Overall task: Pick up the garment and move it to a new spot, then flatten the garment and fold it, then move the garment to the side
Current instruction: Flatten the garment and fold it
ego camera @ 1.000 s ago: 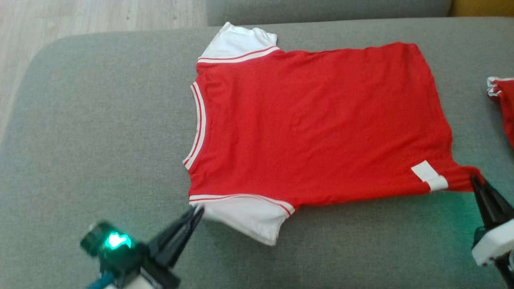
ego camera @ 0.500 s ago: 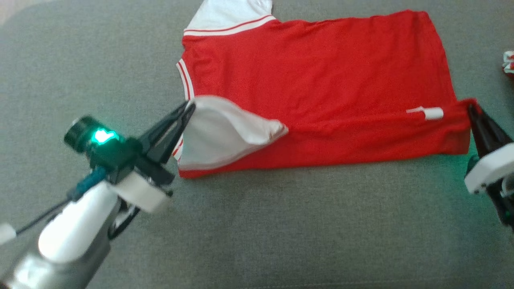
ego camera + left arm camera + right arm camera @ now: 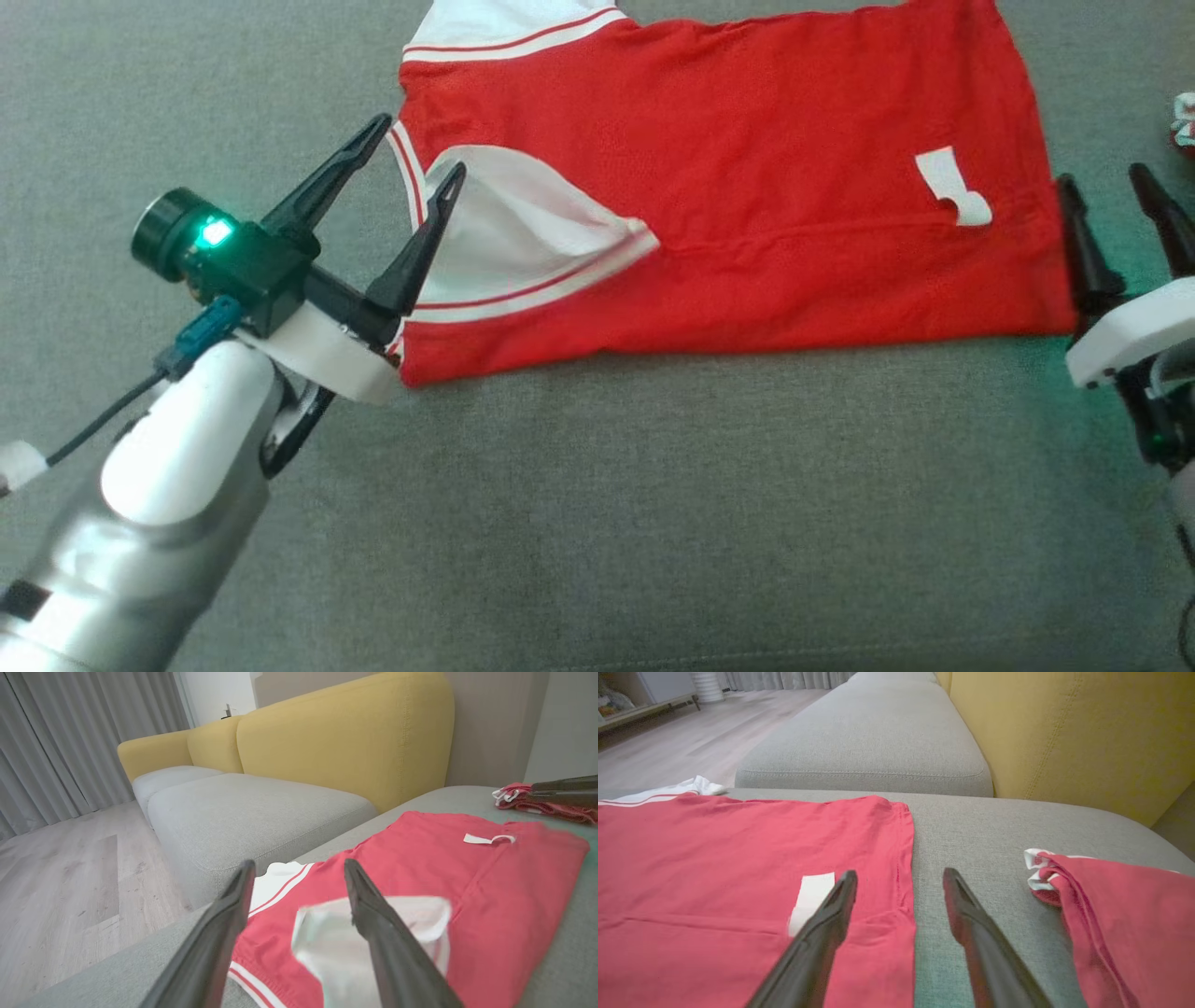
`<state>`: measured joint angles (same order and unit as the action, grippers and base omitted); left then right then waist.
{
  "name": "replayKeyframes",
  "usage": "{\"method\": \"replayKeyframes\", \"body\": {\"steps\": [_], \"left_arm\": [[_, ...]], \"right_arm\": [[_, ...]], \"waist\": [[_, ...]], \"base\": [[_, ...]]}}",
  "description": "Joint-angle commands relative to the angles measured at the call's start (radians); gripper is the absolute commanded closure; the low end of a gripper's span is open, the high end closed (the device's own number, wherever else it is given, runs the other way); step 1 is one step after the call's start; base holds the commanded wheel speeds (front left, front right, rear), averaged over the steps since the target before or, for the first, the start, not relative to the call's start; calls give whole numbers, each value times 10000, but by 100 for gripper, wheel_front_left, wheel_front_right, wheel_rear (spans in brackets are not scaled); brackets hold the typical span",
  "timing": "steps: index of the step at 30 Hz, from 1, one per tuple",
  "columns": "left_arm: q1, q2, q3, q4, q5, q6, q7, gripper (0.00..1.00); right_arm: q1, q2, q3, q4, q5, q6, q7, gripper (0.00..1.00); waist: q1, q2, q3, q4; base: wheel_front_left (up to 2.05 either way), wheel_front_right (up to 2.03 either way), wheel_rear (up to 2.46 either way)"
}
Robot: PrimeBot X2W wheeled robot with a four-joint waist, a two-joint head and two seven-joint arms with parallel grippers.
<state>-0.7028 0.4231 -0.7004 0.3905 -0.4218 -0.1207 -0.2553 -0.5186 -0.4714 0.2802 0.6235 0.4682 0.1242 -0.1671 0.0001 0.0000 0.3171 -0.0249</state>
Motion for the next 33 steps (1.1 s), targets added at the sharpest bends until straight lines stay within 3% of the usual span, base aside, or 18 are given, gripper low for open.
{"method": "replayKeyframes", "body": {"steps": [1,11,20,21,22,23,24,31,32,33], "left_arm": [[9,177,595,-163,-36,177,-61,0],[2855,-1058,1128,475,-1409,1315,280,0],[3192,-1136,1114,990,-1900,1602,1351,0],[3171,-1134,1124,1005,-1909,1614,1344,17],[3151,-1135,1122,1017,-1916,1608,1338,59],[3138,-1134,1104,1026,-1920,1584,1342,88],[3131,-1132,1082,1027,-1922,1556,1342,100],[3279,-973,1030,940,-1900,1528,1187,100],[3302,-947,1017,917,-1885,1536,1165,100],[3318,-923,996,888,-1854,1547,1138,100]], "right_arm": [[45,-62,139,-149,52,65,-228,0],[959,299,142,187,265,65,-816,0],[973,380,399,400,470,65,-852,0],[967,398,420,464,537,65,-827,0],[964,420,410,559,630,65,-785,0],[961,435,402,670,702,65,-735,0],[956,447,381,808,764,65,-680,0],[829,726,382,1767,1132,65,84,0],[815,751,491,1813,1231,65,262,25],[813,755,586,1834,1341,65,411,76]], "waist": [[-1,0,-82,-26],[-1,0,-519,-126],[-1,0,-544,-185],[-1,0,-543,-173],[-1,0,-545,-157],[-1,0,-551,-136],[-1,0,-560,-112],[-1,0,-664,-3],[-1,0,-681,16],[-1,0,-701,44]], "base": [[0,0,0],[0,0,0],[0,0,0],[0,0,0],[0,0,0],[0,0,0],[0,0,0],[0,0,0],[0,0,0],[0,0,0]]}}
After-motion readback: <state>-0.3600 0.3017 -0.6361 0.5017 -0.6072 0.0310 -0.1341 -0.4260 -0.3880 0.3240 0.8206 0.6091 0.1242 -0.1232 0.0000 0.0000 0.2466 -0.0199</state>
